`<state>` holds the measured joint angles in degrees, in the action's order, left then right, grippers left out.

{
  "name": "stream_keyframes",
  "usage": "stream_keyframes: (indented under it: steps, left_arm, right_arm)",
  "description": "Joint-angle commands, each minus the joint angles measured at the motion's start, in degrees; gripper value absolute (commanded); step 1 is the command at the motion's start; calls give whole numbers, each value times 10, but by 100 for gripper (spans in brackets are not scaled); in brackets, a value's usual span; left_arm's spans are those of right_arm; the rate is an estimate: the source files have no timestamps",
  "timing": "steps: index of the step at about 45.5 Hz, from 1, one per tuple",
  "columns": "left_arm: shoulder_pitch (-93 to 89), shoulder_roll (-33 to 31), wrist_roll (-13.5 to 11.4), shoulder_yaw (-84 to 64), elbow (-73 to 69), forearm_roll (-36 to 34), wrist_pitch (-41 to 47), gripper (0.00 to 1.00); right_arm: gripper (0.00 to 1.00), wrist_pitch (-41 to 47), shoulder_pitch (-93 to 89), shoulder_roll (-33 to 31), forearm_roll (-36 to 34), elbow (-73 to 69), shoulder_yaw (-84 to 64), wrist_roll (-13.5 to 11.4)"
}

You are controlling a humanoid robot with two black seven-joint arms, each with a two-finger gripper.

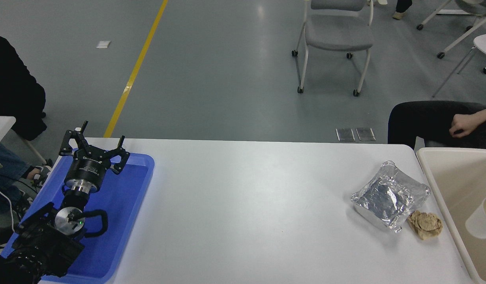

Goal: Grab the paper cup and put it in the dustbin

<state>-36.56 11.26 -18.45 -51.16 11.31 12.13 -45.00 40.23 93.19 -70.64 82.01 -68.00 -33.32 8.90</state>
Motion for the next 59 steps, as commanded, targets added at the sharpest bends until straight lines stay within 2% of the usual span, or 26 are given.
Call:
stream_keyframes:
  steps: [1,22,34,40,50,59]
  left_arm:
    - [0,0,0,-1,0,0,0,100]
    - [0,1,0,0,0,0,0,100]
    - [1,1,0,0,-1,0,0,100]
    - [1,1,0,0,0,0,0,100]
    - [1,1,0,0,0,0,0,100]
    - [1,1,0,0,-1,0,0,100]
  right_arm:
    - [0,48,120,-13,37,-8,0,0]
    - [0,48,139,-14,54,9,-1,-1]
    - [0,48,51,-6,57,139,1,1]
    - [0,-72,-59,27,40,211,7,1]
    - [0,-215,-230,89,-81,301,17,1]
    - [0,-313,-374,178,-202,388,31,0]
